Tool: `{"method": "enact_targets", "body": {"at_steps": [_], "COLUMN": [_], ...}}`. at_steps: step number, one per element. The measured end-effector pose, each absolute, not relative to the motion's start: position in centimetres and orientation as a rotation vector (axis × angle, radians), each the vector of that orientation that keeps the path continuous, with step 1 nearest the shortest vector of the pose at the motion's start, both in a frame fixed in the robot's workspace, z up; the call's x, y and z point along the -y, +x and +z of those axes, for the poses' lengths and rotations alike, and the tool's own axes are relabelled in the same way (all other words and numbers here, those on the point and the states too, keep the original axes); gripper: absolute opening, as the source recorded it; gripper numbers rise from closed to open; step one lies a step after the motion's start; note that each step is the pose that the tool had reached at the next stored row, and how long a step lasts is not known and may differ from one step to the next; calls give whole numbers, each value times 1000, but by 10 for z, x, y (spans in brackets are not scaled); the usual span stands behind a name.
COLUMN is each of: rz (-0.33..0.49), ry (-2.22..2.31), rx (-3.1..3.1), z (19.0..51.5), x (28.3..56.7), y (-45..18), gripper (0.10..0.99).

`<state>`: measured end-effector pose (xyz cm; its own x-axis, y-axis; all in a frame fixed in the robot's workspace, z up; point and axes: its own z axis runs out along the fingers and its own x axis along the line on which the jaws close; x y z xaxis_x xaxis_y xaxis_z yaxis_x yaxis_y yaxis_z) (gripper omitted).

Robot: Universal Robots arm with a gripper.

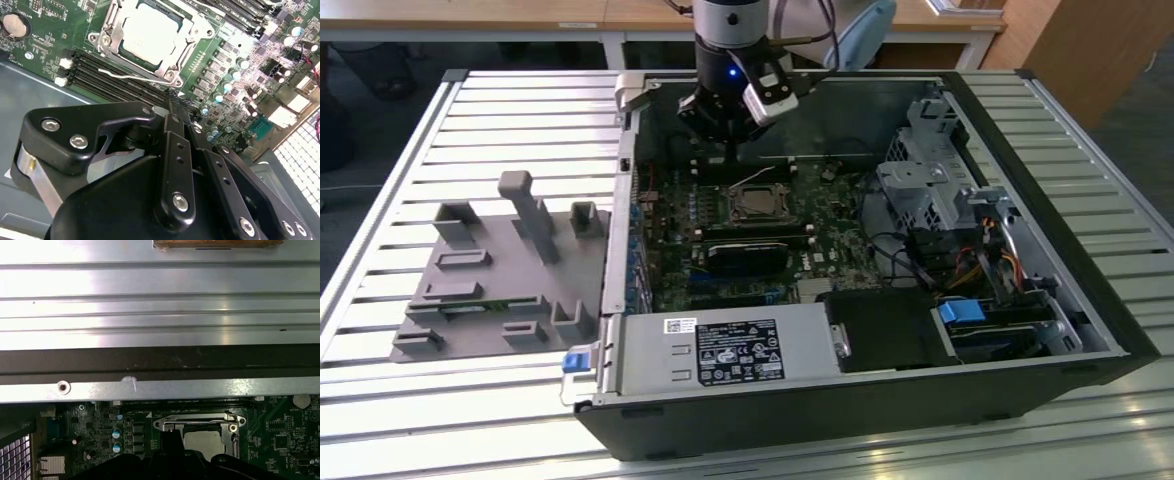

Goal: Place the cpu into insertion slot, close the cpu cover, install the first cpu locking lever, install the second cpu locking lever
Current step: 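Install the first cpu locking lever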

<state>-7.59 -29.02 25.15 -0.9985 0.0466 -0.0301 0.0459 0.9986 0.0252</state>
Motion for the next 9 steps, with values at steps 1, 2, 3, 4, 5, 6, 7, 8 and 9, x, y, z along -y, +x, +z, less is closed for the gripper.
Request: {"method": "enact_targets", "body": {"at_steps": [1,2,3,4,5,6,7,8,9], "rz": [47,66,85,94,95,94,94,93,93], "ry": [72,72,72,73,73,72,72,71,71], "rx": [-3110,-3110,-3110,-3109,-3109,-3109,-3110,-3110,-3110], "z": [251,251,250,250,249,249,248,247,247], "x": [290,290,291,291,291,291,291,291,291], "y": [-76,-76,-76,-76,-76,-75,-74,-73,-72], "gripper": [106,106,106,106,106,106,106,106,106]}}
